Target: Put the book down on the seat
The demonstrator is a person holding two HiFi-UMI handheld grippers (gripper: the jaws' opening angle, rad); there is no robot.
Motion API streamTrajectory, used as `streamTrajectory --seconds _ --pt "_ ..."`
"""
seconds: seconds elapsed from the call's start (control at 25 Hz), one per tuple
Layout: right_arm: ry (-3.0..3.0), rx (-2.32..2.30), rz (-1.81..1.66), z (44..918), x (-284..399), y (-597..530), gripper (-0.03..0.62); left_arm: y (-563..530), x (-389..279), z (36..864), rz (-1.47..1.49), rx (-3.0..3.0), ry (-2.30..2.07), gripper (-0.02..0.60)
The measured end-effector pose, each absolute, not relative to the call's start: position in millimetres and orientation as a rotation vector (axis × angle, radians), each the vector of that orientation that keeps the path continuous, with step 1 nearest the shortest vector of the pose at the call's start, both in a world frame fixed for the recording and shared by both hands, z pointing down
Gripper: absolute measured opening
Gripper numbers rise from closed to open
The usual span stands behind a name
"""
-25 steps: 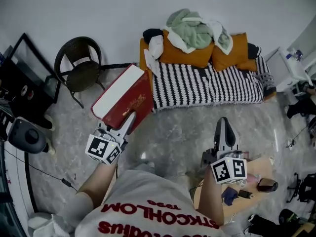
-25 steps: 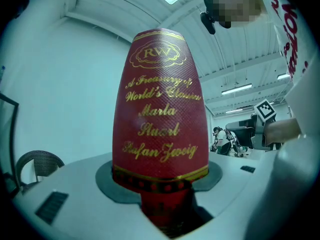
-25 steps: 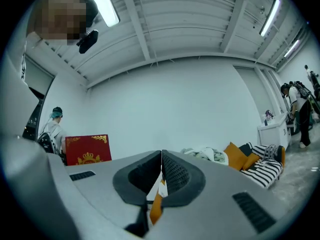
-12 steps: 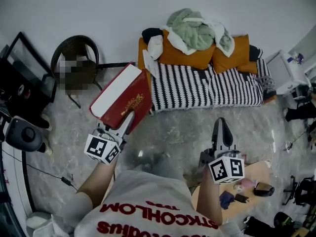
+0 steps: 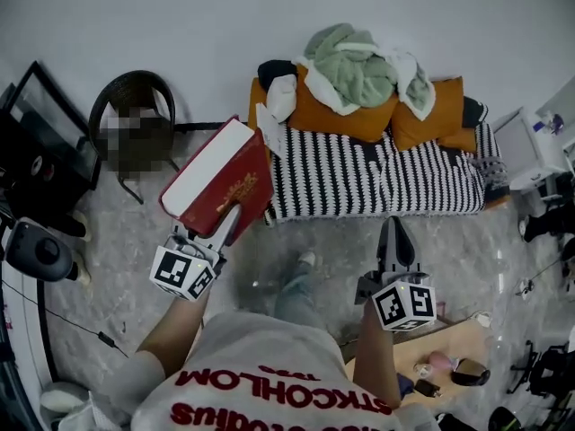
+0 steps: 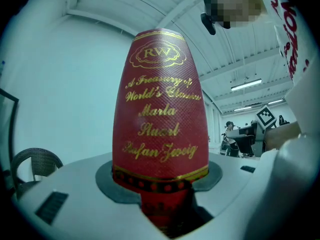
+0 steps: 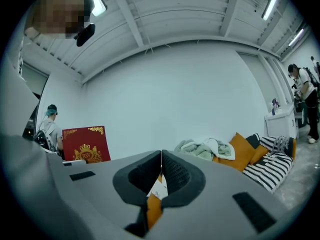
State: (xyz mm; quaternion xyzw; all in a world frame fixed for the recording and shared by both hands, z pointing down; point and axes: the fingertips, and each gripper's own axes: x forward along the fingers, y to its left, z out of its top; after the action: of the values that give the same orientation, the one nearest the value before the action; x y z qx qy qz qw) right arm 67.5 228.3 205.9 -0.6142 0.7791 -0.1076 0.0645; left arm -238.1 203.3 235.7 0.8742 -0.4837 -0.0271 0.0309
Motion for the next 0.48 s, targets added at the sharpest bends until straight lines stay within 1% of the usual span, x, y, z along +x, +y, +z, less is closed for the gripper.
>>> streamTrajectory --seconds 0.48 --pt "2.429 -1.811 -0.317 193.4 140.8 67.2 0.028 61.1 -173.7 219.9 -0.110 2.654 -1.564 0.244"
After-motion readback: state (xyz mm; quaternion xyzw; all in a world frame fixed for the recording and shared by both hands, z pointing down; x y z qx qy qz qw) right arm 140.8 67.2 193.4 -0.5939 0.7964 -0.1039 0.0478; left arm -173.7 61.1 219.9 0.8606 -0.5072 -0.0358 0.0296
